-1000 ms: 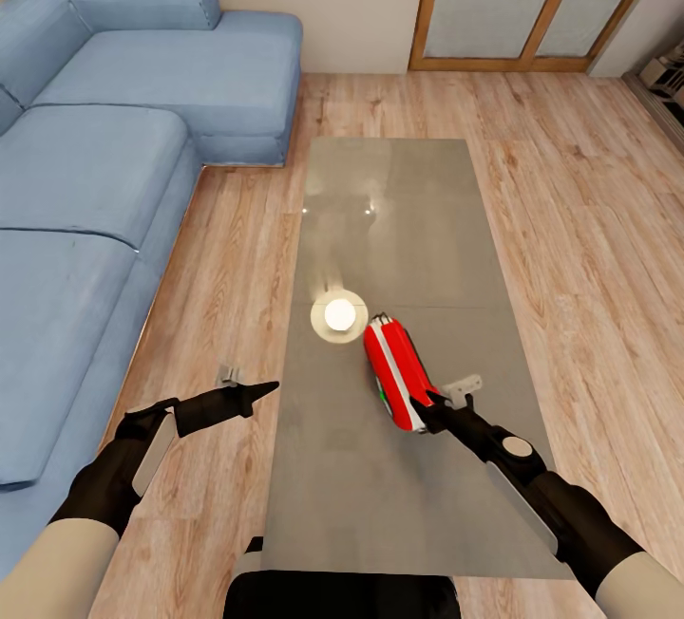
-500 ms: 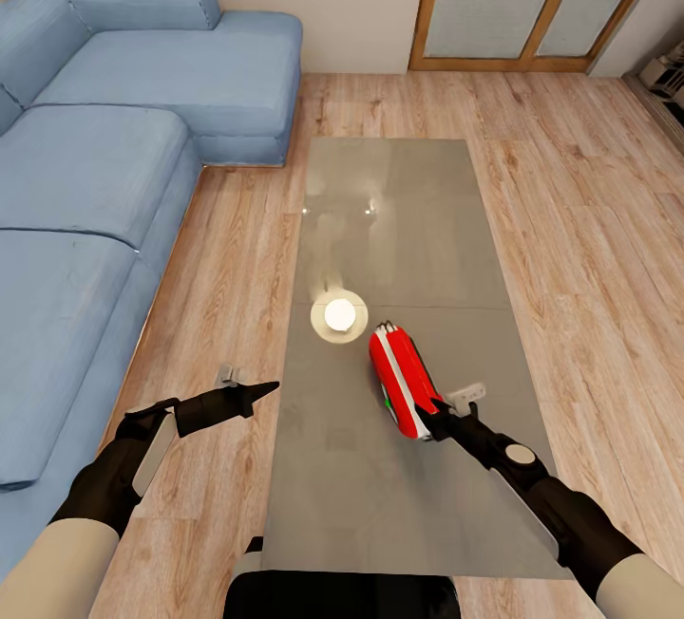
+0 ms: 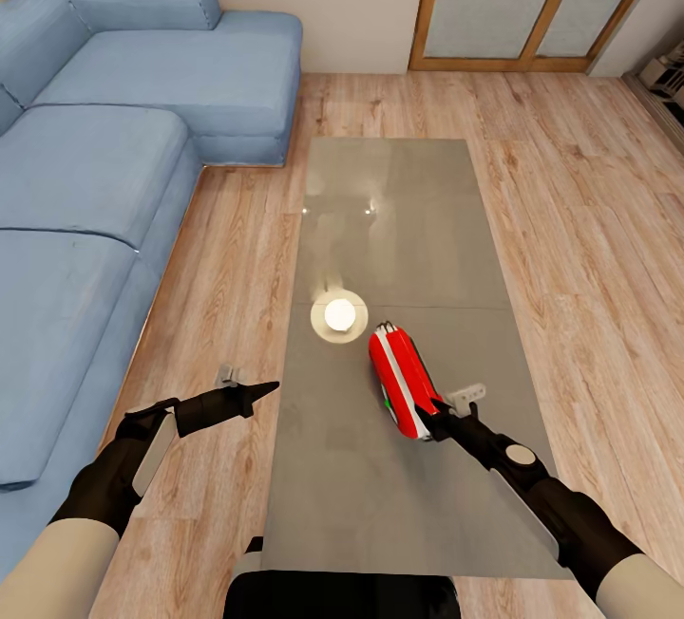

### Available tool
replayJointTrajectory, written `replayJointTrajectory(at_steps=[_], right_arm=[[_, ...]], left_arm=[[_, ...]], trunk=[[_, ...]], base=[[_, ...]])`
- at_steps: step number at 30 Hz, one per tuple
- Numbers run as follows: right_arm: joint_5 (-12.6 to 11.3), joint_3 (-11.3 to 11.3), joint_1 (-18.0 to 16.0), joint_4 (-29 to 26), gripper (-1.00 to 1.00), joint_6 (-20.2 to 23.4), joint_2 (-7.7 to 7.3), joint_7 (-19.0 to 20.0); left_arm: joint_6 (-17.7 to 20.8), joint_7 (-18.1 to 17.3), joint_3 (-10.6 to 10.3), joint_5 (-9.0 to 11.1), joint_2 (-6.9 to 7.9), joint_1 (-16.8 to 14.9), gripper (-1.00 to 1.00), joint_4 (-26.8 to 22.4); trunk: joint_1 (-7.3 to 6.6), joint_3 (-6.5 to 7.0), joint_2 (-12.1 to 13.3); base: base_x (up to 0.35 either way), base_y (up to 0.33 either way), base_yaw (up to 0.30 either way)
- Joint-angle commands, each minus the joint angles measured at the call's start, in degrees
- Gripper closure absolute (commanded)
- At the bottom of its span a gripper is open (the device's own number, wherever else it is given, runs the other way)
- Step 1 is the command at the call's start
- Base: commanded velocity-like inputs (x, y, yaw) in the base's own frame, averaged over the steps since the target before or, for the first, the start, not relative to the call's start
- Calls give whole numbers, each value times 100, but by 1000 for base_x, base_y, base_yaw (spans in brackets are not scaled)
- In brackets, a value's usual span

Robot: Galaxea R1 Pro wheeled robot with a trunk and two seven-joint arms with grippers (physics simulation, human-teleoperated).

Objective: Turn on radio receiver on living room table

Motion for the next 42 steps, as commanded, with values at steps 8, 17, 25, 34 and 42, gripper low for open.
replayJointTrajectory(at_steps=[8,17,25,34,42], right_arm=[[-10,2,0,17,-100,-6,0,0],[-1,-11,0,-56,-100,-11,-24,12],[-4,-47,0,-956,-100,72,-156,-3],[-990,-76,0,-2985,-100,1641,-1525,-9],[-1630,-247,1,-3208,-100,2107,-1971,-8]], left_arm=[[0,0,0,0,0,0,100,0],[0,0,0,0,-3,0,100,-2],[0,0,0,2,-8,0,100,0],[12,-48,-4,-14,4,0,100,-25],[75,-38,9,-19,16,0,100,-101]], trunk=[[0,0,0],[0,0,0],[0,0,0],[0,0,0],[0,0,0]], base=[[0,0,0],[0,0,0],[0,0,0],[0,0,0],[-31,0,0]])
